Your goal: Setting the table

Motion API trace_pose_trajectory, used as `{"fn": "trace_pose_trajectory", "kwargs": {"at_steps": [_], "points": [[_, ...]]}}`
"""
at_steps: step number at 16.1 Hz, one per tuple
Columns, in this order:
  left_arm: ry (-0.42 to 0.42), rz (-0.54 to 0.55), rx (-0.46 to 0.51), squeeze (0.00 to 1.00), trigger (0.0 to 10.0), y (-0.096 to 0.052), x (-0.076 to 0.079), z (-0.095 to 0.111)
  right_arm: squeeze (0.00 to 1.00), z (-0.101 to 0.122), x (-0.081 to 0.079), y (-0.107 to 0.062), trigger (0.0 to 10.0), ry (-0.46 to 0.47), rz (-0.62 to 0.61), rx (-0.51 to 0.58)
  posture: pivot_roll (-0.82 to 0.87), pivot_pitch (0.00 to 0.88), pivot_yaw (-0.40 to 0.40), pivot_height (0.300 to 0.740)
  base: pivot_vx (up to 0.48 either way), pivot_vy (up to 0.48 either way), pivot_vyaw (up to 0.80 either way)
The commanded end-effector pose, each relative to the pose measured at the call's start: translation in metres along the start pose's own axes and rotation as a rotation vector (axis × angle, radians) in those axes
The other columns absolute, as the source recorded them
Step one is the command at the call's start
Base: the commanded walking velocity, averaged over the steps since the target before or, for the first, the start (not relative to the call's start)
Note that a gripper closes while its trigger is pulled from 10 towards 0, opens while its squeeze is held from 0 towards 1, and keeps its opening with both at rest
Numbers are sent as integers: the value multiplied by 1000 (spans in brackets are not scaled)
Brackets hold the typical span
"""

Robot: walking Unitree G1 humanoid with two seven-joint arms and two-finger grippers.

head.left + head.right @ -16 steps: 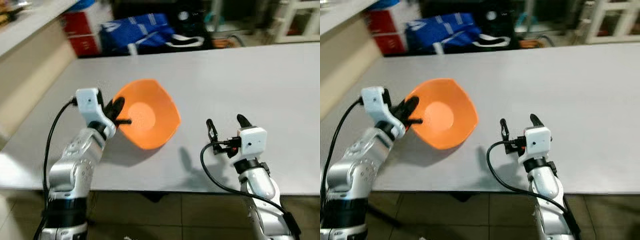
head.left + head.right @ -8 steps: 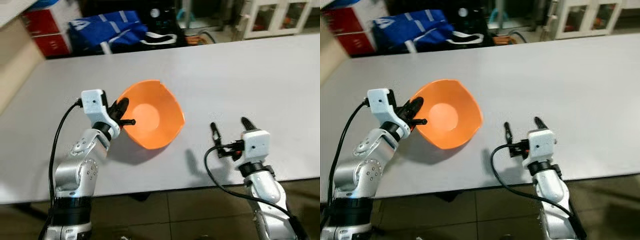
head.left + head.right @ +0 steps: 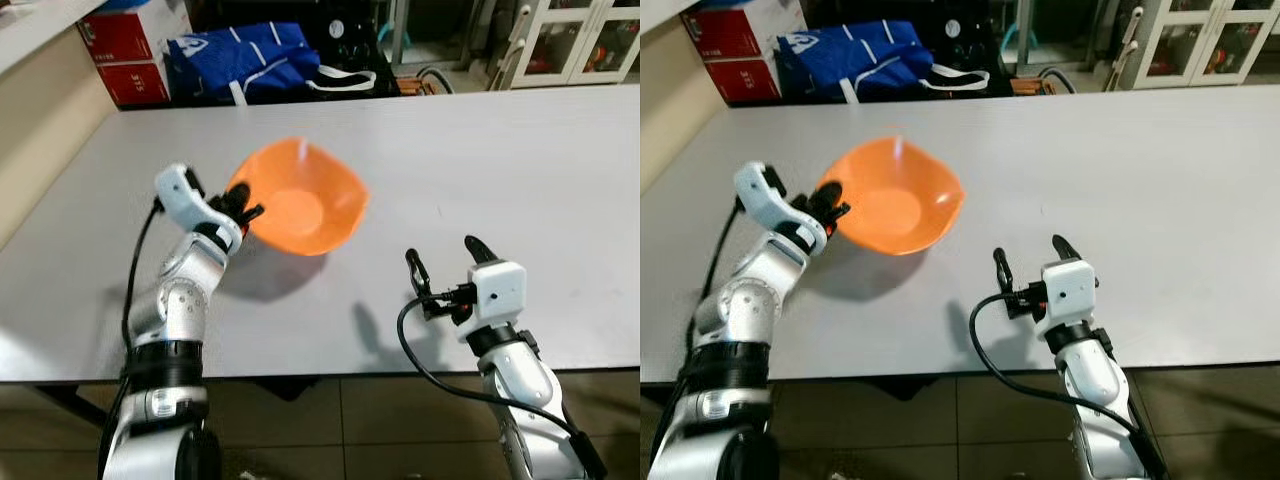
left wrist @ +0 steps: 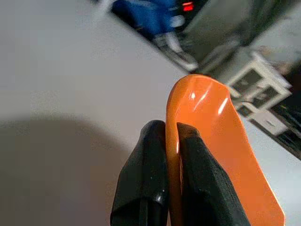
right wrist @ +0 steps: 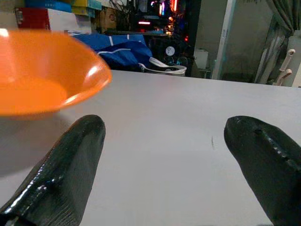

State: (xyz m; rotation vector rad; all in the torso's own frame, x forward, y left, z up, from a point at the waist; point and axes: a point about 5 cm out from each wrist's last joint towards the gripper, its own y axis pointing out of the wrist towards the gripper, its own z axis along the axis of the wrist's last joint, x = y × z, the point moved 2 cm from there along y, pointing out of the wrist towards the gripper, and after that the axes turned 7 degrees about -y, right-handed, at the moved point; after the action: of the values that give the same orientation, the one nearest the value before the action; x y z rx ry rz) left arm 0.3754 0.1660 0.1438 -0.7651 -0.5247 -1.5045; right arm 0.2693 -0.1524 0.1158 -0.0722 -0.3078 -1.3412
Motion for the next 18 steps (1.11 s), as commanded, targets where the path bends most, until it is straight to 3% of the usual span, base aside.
{"fn": "trace_pose_trajectory", "kwargs": {"at_steps": [1,3,10,13,18], "points": [[-12,21,64,0,10000,4,-1,16,0,7,-1,1,10000,-7,18,22,-228,0,87,740,0,0,0],[-60,92,80,0,10000,10,-12,19,0,7,-1,1,10000,-9,25,20,-230,0,82,740,0,0,0],[-210,177,112,0,10000,22,-23,19,0,7,0,0,10000,-17,40,18,-249,3,72,740,0,0,0],[-198,206,76,0,10000,23,-31,1,0,7,1,-1,10000,-21,50,16,-251,7,69,740,0,0,0],[-150,221,40,0,10000,23,-35,-12,0,6,0,-2,10000,-21,55,13,-250,12,68,740,0,0,0]]}}
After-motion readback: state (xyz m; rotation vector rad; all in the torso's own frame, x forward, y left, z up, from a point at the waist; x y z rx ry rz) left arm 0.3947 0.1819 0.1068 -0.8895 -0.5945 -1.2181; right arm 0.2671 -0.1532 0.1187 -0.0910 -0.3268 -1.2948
